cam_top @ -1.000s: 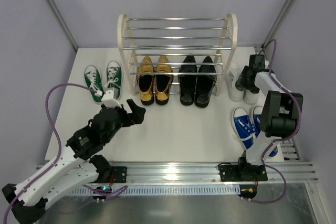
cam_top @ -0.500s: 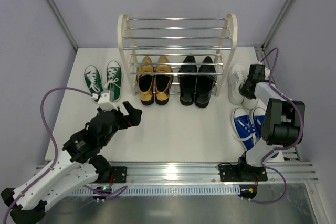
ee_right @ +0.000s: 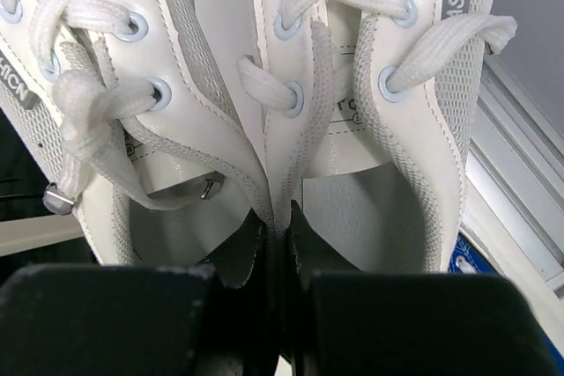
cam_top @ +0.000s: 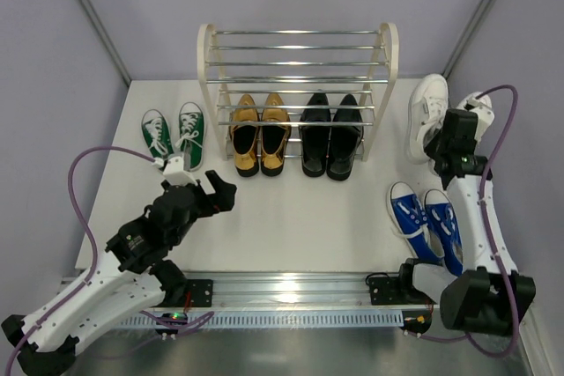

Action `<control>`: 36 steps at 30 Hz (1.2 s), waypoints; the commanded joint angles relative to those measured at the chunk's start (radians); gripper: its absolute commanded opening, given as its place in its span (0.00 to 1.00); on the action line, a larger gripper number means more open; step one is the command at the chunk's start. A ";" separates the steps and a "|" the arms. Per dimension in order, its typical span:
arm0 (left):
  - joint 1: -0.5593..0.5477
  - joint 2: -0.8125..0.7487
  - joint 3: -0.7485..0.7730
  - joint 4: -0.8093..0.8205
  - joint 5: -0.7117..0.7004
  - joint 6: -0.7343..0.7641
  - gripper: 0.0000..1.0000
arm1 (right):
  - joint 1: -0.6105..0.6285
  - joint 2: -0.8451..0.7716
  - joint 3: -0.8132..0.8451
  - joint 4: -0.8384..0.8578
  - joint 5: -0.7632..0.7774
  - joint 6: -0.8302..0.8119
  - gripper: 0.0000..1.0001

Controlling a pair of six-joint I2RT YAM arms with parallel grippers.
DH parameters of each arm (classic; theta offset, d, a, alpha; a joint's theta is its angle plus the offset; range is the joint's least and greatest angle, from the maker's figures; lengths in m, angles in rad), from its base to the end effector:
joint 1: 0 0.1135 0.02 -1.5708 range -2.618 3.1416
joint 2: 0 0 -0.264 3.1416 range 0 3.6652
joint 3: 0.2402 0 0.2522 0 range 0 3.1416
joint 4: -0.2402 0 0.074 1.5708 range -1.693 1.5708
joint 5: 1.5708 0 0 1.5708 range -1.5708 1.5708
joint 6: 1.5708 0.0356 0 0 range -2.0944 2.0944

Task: Place and organize the shoes onto the shoe shelf

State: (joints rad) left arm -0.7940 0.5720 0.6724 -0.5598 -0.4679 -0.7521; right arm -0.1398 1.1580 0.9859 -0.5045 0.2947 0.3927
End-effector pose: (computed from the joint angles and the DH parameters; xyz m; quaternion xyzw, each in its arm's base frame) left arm 0.1030 -0.0818 0.2938 -0.1049 0.8288 -0.2174 0.5048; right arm 0.2461 -0.0451 0.3048 0.2959 0.8438 -0.0774 0.4409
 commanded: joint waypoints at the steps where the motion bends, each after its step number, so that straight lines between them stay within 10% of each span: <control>1: -0.004 -0.001 0.035 -0.008 -0.024 0.000 1.00 | 0.003 -0.156 0.074 0.071 0.015 0.018 0.04; 17: -0.004 -0.032 0.073 -0.055 -0.046 0.003 1.00 | 0.140 -0.676 0.117 -0.351 -0.399 -0.052 0.04; 36: -0.004 -0.018 0.125 -0.066 -0.035 0.000 1.00 | 0.198 -0.607 0.073 -0.552 -0.911 -0.183 0.04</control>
State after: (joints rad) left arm -0.7940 0.5476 0.7593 -0.6239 -0.5110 -0.7521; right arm 0.0360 0.5449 1.0454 -1.1831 -0.4995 0.2195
